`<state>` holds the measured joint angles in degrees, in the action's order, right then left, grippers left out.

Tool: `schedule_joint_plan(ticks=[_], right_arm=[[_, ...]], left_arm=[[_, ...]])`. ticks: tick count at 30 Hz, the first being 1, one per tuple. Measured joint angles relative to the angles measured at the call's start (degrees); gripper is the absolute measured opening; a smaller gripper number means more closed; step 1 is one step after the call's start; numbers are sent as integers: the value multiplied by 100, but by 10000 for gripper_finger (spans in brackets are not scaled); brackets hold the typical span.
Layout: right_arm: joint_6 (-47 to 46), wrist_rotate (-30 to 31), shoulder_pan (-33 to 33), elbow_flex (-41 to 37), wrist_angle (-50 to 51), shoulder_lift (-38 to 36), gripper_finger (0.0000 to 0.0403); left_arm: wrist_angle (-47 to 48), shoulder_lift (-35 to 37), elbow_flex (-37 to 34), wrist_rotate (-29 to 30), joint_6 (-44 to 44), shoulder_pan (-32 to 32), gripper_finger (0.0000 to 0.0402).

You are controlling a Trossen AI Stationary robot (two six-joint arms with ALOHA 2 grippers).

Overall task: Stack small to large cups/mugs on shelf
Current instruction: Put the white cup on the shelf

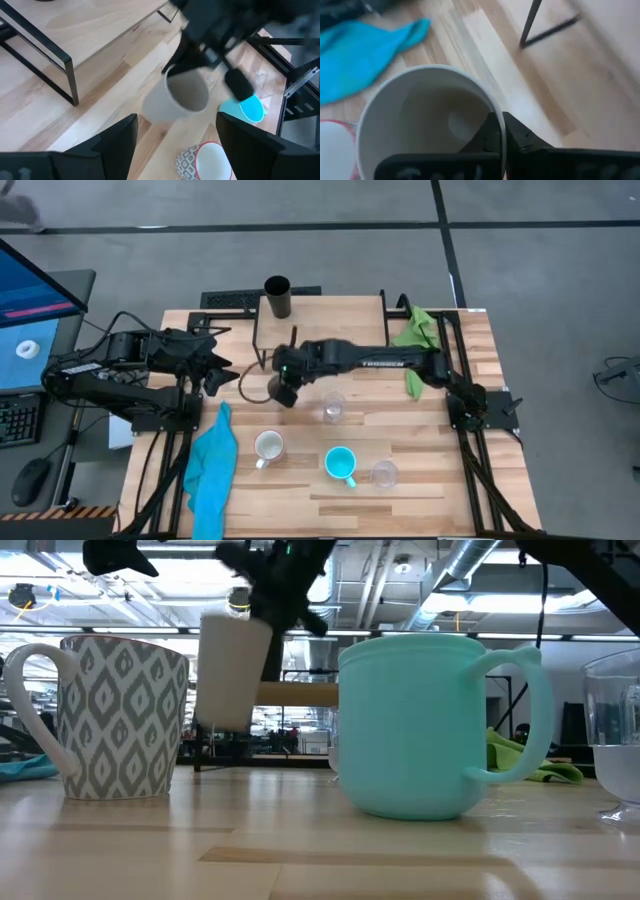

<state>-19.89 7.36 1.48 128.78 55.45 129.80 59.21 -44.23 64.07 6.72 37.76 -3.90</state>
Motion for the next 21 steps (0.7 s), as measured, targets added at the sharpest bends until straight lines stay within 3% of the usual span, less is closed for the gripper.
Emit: schedule_joint_plan(ticks=[3, 12, 21], right_arm=[[-1, -116, 171, 639, 564, -45, 15], [-64, -407, 922, 611, 312, -700, 12], [-64, -410, 1408, 624, 176, -667, 12]], left_arm=[[2, 0, 0, 0, 0, 2, 261], [11, 2, 0, 47, 55, 8, 261], [13, -2, 0, 146, 101, 4, 261]])
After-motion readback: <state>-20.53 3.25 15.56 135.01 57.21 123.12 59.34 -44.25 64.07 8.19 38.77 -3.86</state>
